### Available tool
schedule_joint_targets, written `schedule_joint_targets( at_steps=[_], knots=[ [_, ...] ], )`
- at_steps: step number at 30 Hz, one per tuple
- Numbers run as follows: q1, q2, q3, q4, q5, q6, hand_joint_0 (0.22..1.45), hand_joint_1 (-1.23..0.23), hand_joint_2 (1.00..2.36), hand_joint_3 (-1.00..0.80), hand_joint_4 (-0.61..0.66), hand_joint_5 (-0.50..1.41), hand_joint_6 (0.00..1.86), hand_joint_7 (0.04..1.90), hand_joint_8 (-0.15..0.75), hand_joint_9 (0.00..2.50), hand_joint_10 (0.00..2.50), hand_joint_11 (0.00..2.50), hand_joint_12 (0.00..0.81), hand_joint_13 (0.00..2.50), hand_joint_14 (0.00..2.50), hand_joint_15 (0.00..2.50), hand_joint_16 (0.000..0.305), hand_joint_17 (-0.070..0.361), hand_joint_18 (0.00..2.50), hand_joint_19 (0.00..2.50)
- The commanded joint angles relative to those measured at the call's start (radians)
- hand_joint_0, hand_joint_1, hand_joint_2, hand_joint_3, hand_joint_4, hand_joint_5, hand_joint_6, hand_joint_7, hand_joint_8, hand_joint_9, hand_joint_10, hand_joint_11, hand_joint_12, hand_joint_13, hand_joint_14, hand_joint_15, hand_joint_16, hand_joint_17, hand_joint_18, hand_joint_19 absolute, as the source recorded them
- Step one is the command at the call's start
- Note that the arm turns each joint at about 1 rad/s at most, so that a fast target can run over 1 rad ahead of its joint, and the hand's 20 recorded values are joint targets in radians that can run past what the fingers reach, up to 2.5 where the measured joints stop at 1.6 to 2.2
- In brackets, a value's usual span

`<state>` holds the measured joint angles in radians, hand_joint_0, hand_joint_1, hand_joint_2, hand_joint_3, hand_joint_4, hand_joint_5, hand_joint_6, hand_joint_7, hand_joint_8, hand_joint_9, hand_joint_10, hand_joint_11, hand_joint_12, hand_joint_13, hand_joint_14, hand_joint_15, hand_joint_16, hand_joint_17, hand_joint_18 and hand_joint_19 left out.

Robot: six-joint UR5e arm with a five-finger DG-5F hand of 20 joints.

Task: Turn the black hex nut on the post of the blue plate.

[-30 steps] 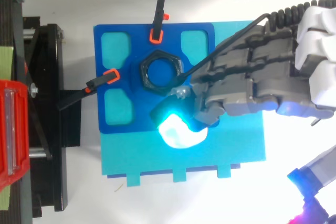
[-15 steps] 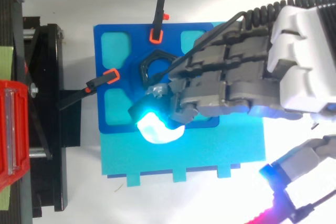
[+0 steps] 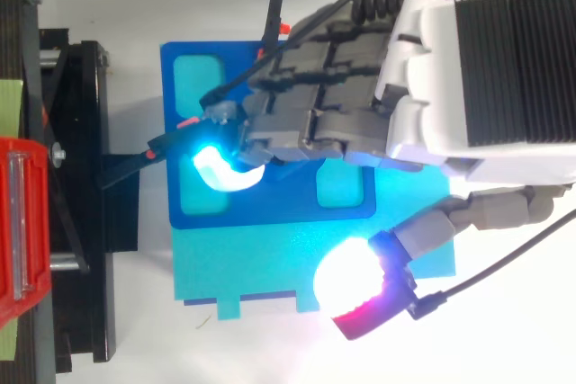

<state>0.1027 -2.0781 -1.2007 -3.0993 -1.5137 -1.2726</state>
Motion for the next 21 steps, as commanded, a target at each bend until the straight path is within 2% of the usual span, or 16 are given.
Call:
schedule_joint_targets(
  at_steps=[1, 6, 7, 8, 11, 14, 16, 18, 19, 21],
  knots=[
    [0.003, 0.0, 0.001, 0.004, 0.015, -0.047, 0.51, -0.48, 1.0, -0.5, 0.18, -0.19, 0.5, 0.7, 0.253, 0.61, 0.0, 0.04, 0.344, 0.58, 0.01, 0.19, 0.054, 0.121, 0.5, 0.41],
    [0.003, -0.004, 0.001, 0.01, 0.014, -0.06, 0.51, -0.48, 1.0, -0.5, 0.18, -0.19, 0.5, 0.7, 0.258, 0.62, 0.0, 0.04, 0.346, 0.59, 0.01, 0.19, 0.054, 0.121, 0.51, 0.42],
    [0.003, -0.023, 0.003, 0.01, 0.014, -0.06, 0.51, -0.48, 1.0, -0.5, 0.18, -0.19, 0.5, 0.7, 0.258, 0.62, 0.0, 0.05, 0.347, 0.6, 0.01, 0.19, 0.054, 0.121, 0.51, 0.42],
    [-0.003, -0.037, 0.006, 0.021, 0.0, -0.059, 0.51, -0.48, 1.0, -0.5, 0.18, -0.19, 0.5, 0.7, 0.259, 0.62, 0.0, 0.04, 0.347, 0.6, 0.01, 0.19, 0.054, 0.12, 0.51, 0.42],
    [0.0, -0.037, 0.006, 0.028, -0.014, -0.06, 0.51, -0.48, 1.0, -0.5, 0.18, -0.19, 0.5, 0.7, 0.26, 0.62, 0.0, 0.04, 0.345, 0.59, 0.01, 0.19, 0.053, 0.12, 0.51, 0.43],
    [0.003, -0.037, 0.006, 0.025, -0.008, -0.06, 0.49, -0.42, 1.0, -0.5, 0.18, -0.19, 0.5, 0.7, 0.26, 0.61, 0.0, 0.04, 0.355, 0.58, 0.01, 0.19, 0.055, 0.124, 0.52, 0.42],
    [0.003, -0.037, 0.006, 0.03, -0.008, -0.062, 0.46, -0.34, 1.0, -0.5, 0.18, -0.2, 0.5, 0.7, 0.259, 0.49, 0.0, 0.01, 0.373, 0.31, 0.0, 0.08, 0.059, 0.132, 0.34, 0.37],
    [0.003, -0.037, 0.006, 0.03, -0.009, -0.062, 0.44, -0.27, 1.0, -0.5, 0.19, -0.2, 0.5, 0.7, 0.266, 0.44, 0.0, 0.0, 0.381, 0.18, 0.0, 0.01, 0.06, 0.135, 0.21, 0.33],
    [0.003, -0.037, 0.006, 0.03, -0.009, -0.062, 0.43, -0.22, 1.0, -0.5, 0.19, -0.21, 0.5, 0.7, 0.252, 0.34, 0.0, 0.0, 0.373, 0.09, 0.0, 0.0, 0.06, 0.136, 0.07, 0.32],
    [0.003, -0.037, 0.006, 0.03, -0.009, -0.06, 0.43, -0.16, 1.0, -0.5, 0.19, -0.21, 0.5, 0.69, 0.241, 0.27, 0.0, 0.0, 0.372, 0.01, 0.0, 0.0, 0.061, 0.137, 0.0, 0.27]
  ],
)
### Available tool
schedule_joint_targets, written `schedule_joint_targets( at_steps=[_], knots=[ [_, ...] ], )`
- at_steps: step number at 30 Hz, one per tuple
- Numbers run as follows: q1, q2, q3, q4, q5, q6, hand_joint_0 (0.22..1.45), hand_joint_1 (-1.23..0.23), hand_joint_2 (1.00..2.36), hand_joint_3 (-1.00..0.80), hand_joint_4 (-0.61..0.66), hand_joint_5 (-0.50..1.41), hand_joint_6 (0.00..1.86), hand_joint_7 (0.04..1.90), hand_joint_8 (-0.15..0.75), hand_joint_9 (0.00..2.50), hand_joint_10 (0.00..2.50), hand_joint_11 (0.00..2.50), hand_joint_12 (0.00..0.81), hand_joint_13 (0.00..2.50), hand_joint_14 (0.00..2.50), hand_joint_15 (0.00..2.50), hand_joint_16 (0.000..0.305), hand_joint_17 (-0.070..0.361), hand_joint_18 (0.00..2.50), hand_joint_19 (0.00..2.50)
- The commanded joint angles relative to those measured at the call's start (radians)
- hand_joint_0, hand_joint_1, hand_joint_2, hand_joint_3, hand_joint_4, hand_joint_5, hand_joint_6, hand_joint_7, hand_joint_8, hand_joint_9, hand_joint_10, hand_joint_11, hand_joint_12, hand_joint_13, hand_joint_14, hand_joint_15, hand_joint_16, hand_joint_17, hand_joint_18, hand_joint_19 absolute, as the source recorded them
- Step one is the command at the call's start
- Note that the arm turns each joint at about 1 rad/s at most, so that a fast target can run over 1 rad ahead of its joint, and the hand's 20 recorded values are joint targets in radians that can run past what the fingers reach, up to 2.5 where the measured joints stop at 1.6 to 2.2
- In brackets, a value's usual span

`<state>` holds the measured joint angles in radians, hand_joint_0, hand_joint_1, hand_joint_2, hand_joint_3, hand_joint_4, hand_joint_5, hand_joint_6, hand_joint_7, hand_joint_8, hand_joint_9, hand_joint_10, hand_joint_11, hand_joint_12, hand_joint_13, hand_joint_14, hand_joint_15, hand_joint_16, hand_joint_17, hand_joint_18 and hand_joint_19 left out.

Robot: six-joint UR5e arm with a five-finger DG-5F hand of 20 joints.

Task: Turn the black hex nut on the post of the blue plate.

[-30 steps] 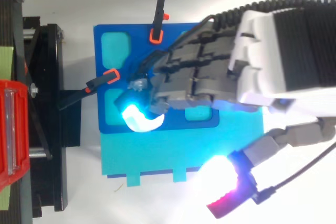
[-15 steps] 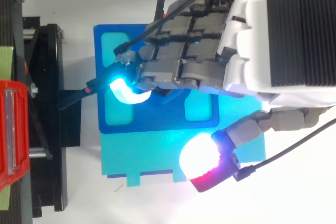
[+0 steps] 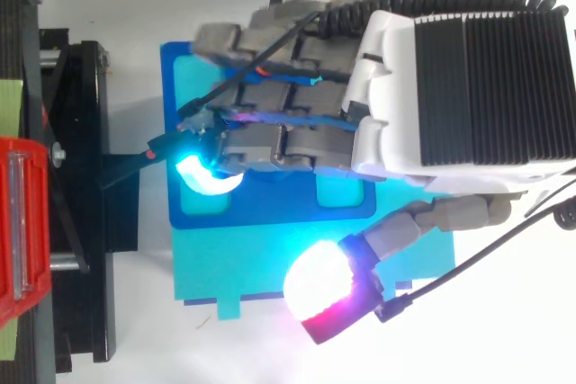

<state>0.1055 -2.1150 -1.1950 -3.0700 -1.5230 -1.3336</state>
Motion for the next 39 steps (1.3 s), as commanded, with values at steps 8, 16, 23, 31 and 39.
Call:
schedule_joint_targets(
  at_steps=[8, 16, 23, 31, 39],
  knots=[
    [-0.004, -0.026, 0.005, 0.011, -0.006, 0.002, 0.44, -0.02, 1.0, -0.5, 0.21, -0.2, 0.5, 0.73, 0.233, 0.21, 0.0, 0.0, 0.361, 0.0, 0.0, 0.0, 0.06, 0.135, 0.0, 0.26],
    [-0.004, -0.042, 0.028, -0.006, -0.013, -0.012, 0.45, -0.02, 1.0, -0.5, 0.21, -0.2, 0.5, 0.73, 0.233, 0.25, 0.0, 0.0, 0.356, 0.02, 0.0, 0.0, 0.059, 0.132, 0.0, 0.28],
    [-0.009, -0.046, 0.028, 0.02, -0.02, -0.033, 0.46, -0.02, 1.0, -0.5, 0.21, -0.2, 0.5, 0.73, 0.237, 0.27, 0.0, 0.0, 0.356, 0.05, 0.0, 0.0, 0.058, 0.131, 0.03, 0.3],
    [-0.024, -0.083, 0.035, 0.031, -0.034, -0.038, 0.46, -0.05, 1.0, -0.5, 0.2, -0.19, 0.5, 0.72, 0.24, 0.28, 0.0, 0.0, 0.355, 0.08, 0.0, 0.0, 0.058, 0.13, 0.07, 0.31],
    [-0.035, -0.085, 0.06, -0.001, -0.062, -0.047, 0.46, -0.55, 1.0, -0.5, 0.12, -0.26, 0.5, 0.71, 0.225, 0.21, 0.0, 0.0, 0.353, 0.11, 0.0, 0.0, 0.058, 0.13, 0.12, 0.29]
  ],
)
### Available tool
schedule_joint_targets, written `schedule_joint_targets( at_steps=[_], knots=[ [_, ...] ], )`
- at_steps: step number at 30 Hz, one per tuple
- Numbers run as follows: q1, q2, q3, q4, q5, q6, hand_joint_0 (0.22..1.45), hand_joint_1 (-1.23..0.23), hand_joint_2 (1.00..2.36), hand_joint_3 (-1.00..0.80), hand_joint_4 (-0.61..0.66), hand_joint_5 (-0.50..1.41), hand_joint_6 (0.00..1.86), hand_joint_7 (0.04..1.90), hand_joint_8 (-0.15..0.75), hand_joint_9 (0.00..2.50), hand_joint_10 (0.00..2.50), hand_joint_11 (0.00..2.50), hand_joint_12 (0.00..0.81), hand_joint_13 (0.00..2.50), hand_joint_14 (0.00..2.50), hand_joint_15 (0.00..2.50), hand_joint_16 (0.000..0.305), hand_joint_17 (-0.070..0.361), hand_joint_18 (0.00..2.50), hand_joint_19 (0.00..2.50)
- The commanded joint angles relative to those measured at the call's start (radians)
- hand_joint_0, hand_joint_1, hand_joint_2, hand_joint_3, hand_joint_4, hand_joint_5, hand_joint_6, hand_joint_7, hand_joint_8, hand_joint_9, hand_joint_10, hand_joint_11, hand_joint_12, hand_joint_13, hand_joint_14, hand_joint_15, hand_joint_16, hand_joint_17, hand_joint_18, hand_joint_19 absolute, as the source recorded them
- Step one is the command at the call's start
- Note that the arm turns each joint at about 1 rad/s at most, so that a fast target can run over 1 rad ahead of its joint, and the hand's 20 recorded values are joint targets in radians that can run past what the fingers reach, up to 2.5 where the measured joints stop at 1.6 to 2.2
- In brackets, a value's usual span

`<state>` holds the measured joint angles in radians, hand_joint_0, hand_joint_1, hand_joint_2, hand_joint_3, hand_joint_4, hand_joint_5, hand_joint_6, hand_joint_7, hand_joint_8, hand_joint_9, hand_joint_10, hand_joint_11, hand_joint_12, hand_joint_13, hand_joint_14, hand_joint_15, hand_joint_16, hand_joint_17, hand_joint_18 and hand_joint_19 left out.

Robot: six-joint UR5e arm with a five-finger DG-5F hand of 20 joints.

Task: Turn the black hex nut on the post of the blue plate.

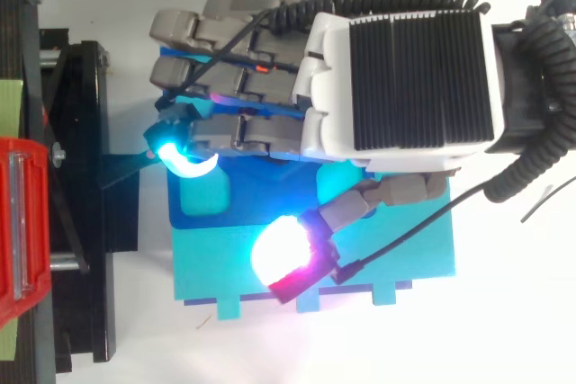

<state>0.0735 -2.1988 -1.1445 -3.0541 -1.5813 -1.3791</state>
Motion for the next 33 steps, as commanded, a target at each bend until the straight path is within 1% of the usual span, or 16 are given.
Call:
schedule_joint_targets(
  at_steps=[1, 4, 10, 13, 14, 15, 18, 24, 27, 33],
  knots=[
    [-0.005, -0.001, 0.012, -0.021, -0.003, -0.001, 0.46, -0.58, 1.0, -0.5, 0.11, -0.27, 0.5, 0.7, 0.222, 0.2, 0.0, 0.0, 0.352, 0.1, 0.0, 0.0, 0.058, 0.13, 0.11, 0.29],
    [-0.006, -0.001, 0.012, -0.025, -0.003, -0.001, 0.47, -0.65, 1.0, -0.5, 0.1, -0.27, 0.5, 0.69, 0.214, 0.19, 0.0, 0.0, 0.348, 0.09, 0.0, 0.0, 0.057, 0.129, 0.1, 0.28],
    [-0.009, -0.001, 0.012, -0.021, -0.003, -0.001, 0.48, -0.67, 1.0, -0.5, 0.1, -0.27, 0.5, 0.69, 0.211, 0.19, 0.0, 0.0, 0.346, 0.09, 0.0, 0.0, 0.056, 0.127, 0.1, 0.29],
    [-0.009, -0.001, 0.011, -0.023, -0.005, -0.001, 0.46, -0.58, 1.0, -0.5, 0.14, -0.25, 0.5, 0.7, 0.221, 0.19, 0.0, 0.0, 0.354, 0.09, 0.0, 0.0, 0.058, 0.13, 0.11, 0.3],
    [-0.009, -0.001, 0.012, -0.023, -0.005, -0.001, 0.46, -0.57, 1.0, -0.5, 0.14, -0.25, 0.5, 0.7, 0.222, 0.19, 0.0, 0.0, 0.354, 0.09, 0.0, 0.0, 0.058, 0.13, 0.11, 0.3],
    [-0.012, -0.001, 0.011, -0.025, -0.009, -0.001, 0.45, -0.54, 1.0, -0.5, 0.15, -0.25, 0.5, 0.7, 0.226, 0.2, 0.0, 0.0, 0.356, 0.09, 0.0, 0.0, 0.058, 0.131, 0.11, 0.3],
    [-0.014, -0.001, 0.012, -0.026, -0.016, -0.001, 0.45, -0.45, 1.0, -0.5, 0.17, -0.24, 0.5, 0.71, 0.235, 0.21, 0.0, 0.0, 0.361, 0.09, 0.0, 0.0, 0.059, 0.133, 0.11, 0.3],
    [-0.017, -0.001, 0.012, -0.031, -0.026, -0.001, 0.43, -0.39, 1.0, -0.5, 0.19, -0.23, 0.5, 0.71, 0.245, 0.22, 0.0, 0.0, 0.369, 0.1, 0.0, 0.0, 0.06, 0.136, 0.11, 0.3],
    [-0.018, -0.001, 0.012, -0.041, -0.031, -0.001, 0.39, -0.31, 1.0, -0.5, 0.2, -0.23, 0.5, 0.72, 0.264, 0.22, 0.0, 0.0, 0.389, 0.1, 0.0, 0.0, 0.066, 0.148, 0.12, 0.3],
    [-0.018, -0.001, 0.011, -0.052, -0.035, 0.0, 0.38, -0.19, 1.0, -0.5, 0.21, -0.22, 0.5, 0.73, 0.268, 0.22, 0.0, 0.0, 0.395, 0.1, 0.0, 0.0, 0.067, 0.151, 0.1, 0.31]
  ],
)
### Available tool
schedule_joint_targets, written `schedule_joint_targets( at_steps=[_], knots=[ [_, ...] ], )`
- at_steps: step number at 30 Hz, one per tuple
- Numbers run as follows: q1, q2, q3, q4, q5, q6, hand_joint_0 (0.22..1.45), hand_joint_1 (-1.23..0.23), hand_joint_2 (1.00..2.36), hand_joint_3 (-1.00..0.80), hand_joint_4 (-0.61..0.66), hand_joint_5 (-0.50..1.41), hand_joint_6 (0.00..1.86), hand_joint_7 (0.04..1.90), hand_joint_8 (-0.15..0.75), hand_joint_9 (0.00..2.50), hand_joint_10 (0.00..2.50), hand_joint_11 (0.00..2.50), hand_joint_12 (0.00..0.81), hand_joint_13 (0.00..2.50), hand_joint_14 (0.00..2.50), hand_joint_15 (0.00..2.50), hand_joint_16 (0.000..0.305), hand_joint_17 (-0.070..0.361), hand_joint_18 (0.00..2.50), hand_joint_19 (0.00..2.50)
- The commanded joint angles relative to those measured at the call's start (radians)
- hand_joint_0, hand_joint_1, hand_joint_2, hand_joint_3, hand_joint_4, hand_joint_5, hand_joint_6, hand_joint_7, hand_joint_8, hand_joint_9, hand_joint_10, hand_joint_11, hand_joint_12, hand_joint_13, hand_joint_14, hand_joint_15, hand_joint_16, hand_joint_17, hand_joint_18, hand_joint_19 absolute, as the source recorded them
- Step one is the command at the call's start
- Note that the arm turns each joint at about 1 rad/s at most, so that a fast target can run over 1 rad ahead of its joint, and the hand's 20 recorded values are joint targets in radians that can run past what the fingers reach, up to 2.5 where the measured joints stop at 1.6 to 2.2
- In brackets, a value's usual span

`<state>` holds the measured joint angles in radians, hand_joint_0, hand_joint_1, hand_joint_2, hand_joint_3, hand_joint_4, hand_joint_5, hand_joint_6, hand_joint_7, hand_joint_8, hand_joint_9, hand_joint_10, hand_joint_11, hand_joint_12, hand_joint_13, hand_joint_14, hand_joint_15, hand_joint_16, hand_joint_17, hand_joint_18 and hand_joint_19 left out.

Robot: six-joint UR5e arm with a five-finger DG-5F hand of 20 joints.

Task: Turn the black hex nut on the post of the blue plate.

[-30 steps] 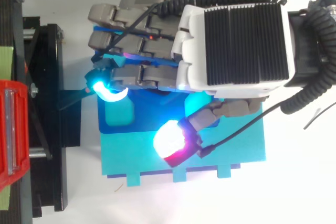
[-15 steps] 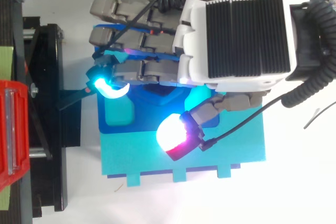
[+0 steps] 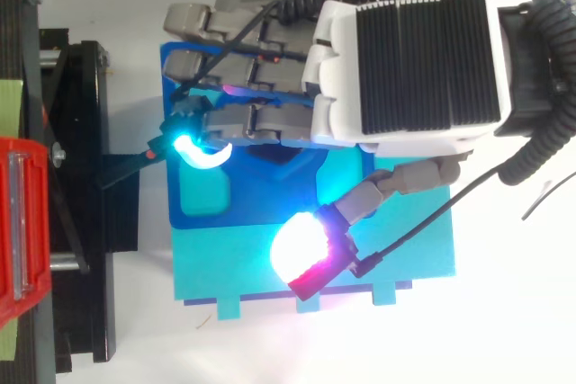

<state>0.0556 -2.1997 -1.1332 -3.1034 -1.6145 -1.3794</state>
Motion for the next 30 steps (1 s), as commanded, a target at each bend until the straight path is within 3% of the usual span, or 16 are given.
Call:
schedule_joint_targets(
  at_steps=[1, 10, 21, 30],
  knots=[
    [0.0, 0.0, 0.0, -0.003, -0.001, 0.0, 0.38, -0.15, 1.0, -0.5, 0.22, -0.22, 0.5, 0.73, 0.268, 0.23, 0.0, 0.0, 0.393, 0.1, 0.0, 0.0, 0.067, 0.152, 0.1, 0.31],
    [0.0, 0.0, 0.0, -0.008, -0.005, 0.0, 0.38, 0.03, 1.0, -0.5, 0.21, -0.22, 0.5, 0.73, 0.269, 0.24, 0.0, 0.0, 0.39, 0.1, 0.0, 0.0, 0.068, 0.153, 0.1, 0.32],
    [-0.002, 0.0, 0.0, -0.011, -0.01, 0.0, 0.39, 0.03, 1.0, -0.5, 0.21, -0.21, 0.5, 0.73, 0.269, 0.25, 0.0, 0.0, 0.387, 0.11, 0.0, 0.0, 0.067, 0.151, 0.12, 0.31],
    [-0.02, 0.0, 0.0, -0.035, -0.034, -0.001, 0.39, 0.02, 1.0, -0.5, 0.21, -0.21, 0.5, 0.73, 0.267, 0.26, 0.0, 0.0, 0.385, 0.14, 0.0, 0.01, 0.067, 0.151, 0.14, 0.32]
  ],
)
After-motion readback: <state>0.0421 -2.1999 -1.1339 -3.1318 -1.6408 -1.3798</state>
